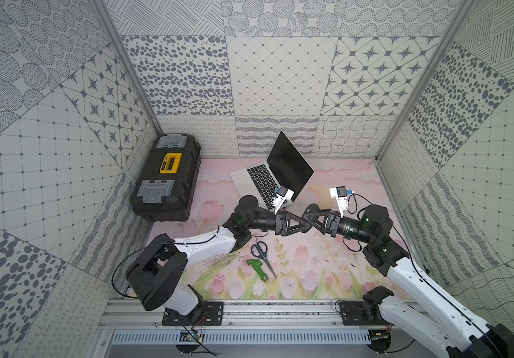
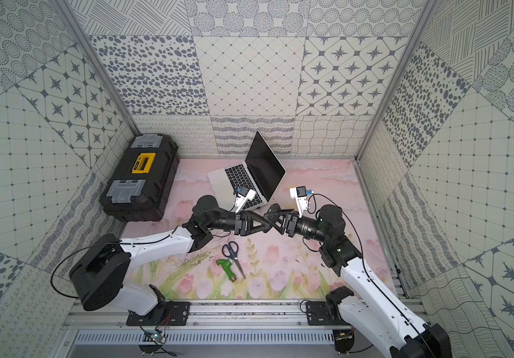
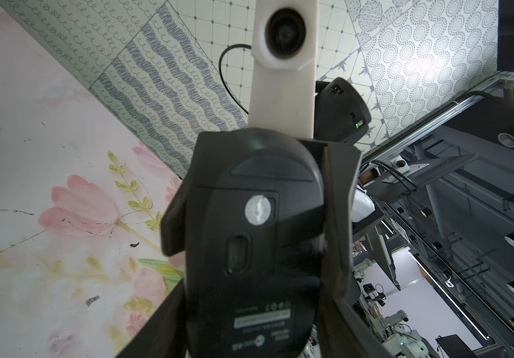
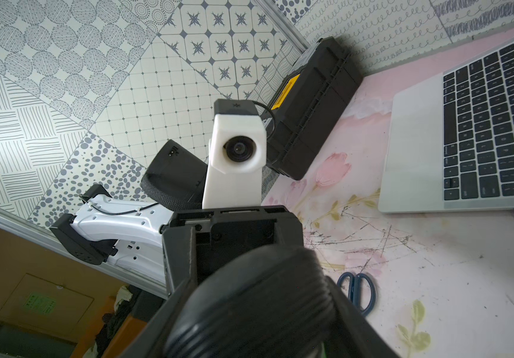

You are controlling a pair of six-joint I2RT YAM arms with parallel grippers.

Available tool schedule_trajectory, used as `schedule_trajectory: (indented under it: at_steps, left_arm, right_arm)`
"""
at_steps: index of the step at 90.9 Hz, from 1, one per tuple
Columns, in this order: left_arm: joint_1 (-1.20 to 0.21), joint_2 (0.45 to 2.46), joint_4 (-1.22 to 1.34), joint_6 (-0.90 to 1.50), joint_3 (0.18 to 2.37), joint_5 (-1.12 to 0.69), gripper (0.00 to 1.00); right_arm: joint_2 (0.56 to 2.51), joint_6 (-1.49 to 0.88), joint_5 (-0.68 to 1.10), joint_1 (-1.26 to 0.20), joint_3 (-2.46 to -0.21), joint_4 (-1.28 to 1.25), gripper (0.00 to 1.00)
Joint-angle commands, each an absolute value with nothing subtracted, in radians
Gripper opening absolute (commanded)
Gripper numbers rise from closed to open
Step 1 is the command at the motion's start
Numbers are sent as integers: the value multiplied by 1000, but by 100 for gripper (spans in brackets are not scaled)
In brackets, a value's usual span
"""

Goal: Insert the wireless mouse receiver into the laptop
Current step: Place the mouse at the center of the board.

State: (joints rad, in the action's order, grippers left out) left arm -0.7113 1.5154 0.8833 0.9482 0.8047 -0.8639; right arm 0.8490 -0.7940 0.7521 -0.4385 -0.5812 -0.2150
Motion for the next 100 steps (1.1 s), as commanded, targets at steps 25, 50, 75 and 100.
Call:
schedule_trajectory:
  at_steps: [25, 50, 75, 100]
  left_arm:
    - [-706, 1497, 997, 990, 760, -948, 45]
    - [-689, 1471, 936, 923, 717, -937, 79]
    - [-654, 1417, 829, 840, 661, -917, 91]
    - [-459, 1165, 182, 494, 640, -660, 92]
  right_arm:
    - [869, -709, 751, -448, -615, -239, 38]
    - [897, -665, 693, -448, -604, -204, 38]
    - [944, -613, 661, -448, -613, -188, 37]
    - [1129, -196, 222, -598, -695, 92, 37]
